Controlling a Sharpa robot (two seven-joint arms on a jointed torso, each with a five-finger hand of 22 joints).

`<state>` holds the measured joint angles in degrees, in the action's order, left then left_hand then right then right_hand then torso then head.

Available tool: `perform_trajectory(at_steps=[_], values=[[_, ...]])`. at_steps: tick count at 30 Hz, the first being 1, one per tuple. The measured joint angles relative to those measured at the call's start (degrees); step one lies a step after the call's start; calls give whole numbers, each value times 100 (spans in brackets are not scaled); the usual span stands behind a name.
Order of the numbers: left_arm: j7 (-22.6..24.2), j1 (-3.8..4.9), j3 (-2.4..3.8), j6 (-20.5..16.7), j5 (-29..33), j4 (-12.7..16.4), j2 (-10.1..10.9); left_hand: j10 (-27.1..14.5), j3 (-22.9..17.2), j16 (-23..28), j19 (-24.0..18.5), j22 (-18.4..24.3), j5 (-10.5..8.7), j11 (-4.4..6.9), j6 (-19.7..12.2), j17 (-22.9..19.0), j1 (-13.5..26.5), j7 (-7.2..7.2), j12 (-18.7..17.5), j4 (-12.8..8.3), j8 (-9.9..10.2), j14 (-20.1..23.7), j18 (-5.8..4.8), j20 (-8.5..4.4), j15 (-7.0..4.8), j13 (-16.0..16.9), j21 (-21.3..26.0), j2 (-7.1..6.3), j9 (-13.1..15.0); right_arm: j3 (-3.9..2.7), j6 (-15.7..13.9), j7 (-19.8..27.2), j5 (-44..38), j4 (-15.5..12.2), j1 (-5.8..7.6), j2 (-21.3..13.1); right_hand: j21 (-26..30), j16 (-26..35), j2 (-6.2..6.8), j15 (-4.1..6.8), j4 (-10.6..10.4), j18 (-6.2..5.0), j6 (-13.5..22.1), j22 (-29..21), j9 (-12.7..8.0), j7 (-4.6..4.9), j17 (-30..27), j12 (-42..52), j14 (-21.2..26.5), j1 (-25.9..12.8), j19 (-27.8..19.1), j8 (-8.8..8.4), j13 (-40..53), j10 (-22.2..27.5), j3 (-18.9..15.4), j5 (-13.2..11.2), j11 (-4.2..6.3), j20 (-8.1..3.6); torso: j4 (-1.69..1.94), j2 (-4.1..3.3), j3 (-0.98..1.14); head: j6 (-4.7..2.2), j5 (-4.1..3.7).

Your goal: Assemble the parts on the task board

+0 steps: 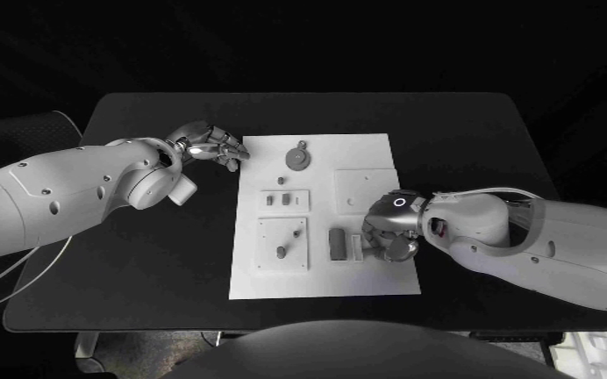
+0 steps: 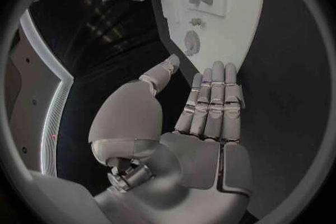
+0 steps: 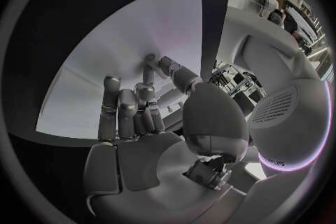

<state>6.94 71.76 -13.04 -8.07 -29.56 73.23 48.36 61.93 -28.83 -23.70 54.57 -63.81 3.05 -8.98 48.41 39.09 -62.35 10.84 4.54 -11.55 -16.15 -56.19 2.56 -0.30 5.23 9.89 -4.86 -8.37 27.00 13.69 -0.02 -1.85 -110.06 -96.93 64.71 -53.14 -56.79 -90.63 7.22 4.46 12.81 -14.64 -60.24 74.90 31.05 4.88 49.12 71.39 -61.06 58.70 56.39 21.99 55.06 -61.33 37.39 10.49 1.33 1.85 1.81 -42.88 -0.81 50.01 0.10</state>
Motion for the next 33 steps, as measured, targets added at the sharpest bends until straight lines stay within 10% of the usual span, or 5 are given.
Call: perform_trajectory(at_steps=[20,33], values=[[-7,0,-2,1,-4,-11,-17,0,0,22,0,-4,0,0,0,5,0,0,0,0,0,-21,-33,0,21,-1,0,0,0,35,126,-99,323,-119,90,-310,0,0,-151,-28,215,6,-75,0,-190,-75,0,0,-16,-16,0,51,-12,-42,10,17,42,0,1,-2,3,0,-30],[-10,0,-2,1,-10,-6,-24,0,0,22,0,-4,0,0,0,16,0,0,0,0,0,-21,-38,0,21,-2,0,0,0,48,9,-717,2022,-183,271,-494,0,0,-205,-29,294,42,-99,0,-187,-67,0,0,-17,-70,3,78,-11,-42,25,16,41,-2,3,-1,-7,0,-34]])
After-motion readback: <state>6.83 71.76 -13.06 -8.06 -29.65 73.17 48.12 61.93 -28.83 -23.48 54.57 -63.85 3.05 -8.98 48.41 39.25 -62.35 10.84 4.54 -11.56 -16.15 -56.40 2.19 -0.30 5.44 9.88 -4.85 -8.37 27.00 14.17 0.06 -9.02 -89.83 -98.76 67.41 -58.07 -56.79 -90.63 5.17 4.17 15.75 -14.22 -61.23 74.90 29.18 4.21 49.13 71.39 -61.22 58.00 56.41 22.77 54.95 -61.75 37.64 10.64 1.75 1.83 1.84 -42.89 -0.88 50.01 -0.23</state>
